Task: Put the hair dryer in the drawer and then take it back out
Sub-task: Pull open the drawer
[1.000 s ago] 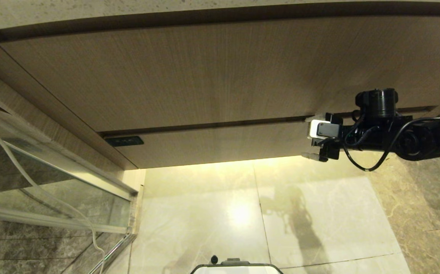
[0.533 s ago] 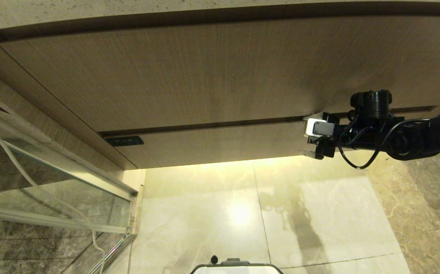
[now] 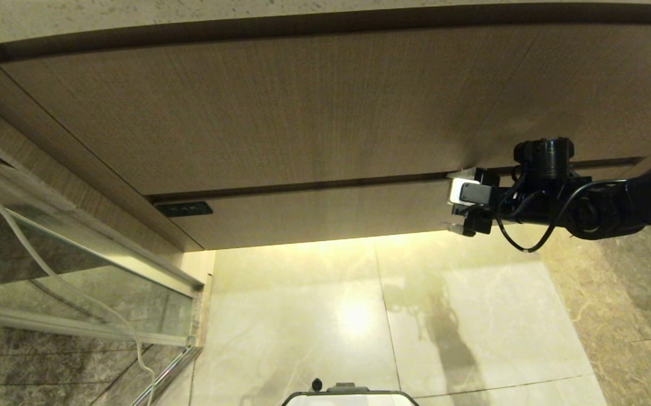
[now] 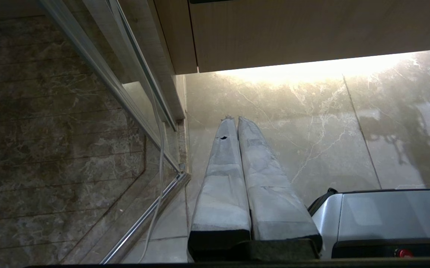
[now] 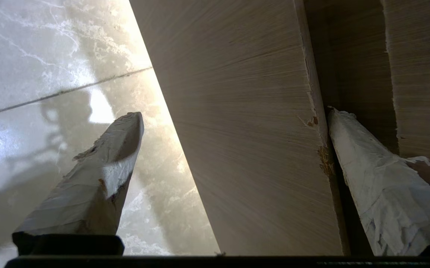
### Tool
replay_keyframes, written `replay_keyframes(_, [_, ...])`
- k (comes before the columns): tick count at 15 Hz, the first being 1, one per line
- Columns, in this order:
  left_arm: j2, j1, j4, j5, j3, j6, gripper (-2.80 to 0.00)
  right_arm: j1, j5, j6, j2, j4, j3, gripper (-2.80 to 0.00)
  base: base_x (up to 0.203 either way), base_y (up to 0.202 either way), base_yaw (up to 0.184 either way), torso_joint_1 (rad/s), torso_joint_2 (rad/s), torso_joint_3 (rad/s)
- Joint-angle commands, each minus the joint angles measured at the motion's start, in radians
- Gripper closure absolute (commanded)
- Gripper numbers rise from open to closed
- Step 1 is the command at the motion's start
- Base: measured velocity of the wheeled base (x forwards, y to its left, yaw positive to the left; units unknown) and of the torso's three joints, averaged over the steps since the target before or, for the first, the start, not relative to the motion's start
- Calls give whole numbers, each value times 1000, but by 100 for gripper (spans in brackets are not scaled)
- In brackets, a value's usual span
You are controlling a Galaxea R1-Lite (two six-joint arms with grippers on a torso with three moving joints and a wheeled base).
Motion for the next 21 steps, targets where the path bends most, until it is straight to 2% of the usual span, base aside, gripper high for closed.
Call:
replay_keyframes(1, [0, 0, 0, 0, 2, 0, 0, 0, -37, -13, 10, 71, -2, -280, 0, 0, 0, 0, 0, 0])
replay_keyframes(5, [0, 0, 0, 0, 0, 0, 0, -13, -144, -16, -12, 242, -12, -280, 0, 0, 0, 0, 0, 0])
replay_keyframes(10, [0, 0, 0, 0, 0, 0, 0, -14, -219, -6, -26, 337, -27, -280, 0, 0, 0, 0, 0, 0])
replay_keyframes(14, [0, 0, 0, 0, 0, 0, 0, -15, -231, -1, -45, 410, -25, -280, 0, 0, 0, 0, 0, 0])
replay_keyframes(21, [0, 0, 0, 0, 1, 0, 0, -51, -218, -1, -192, 511, 100, -280, 0, 0, 0, 0, 0, 0])
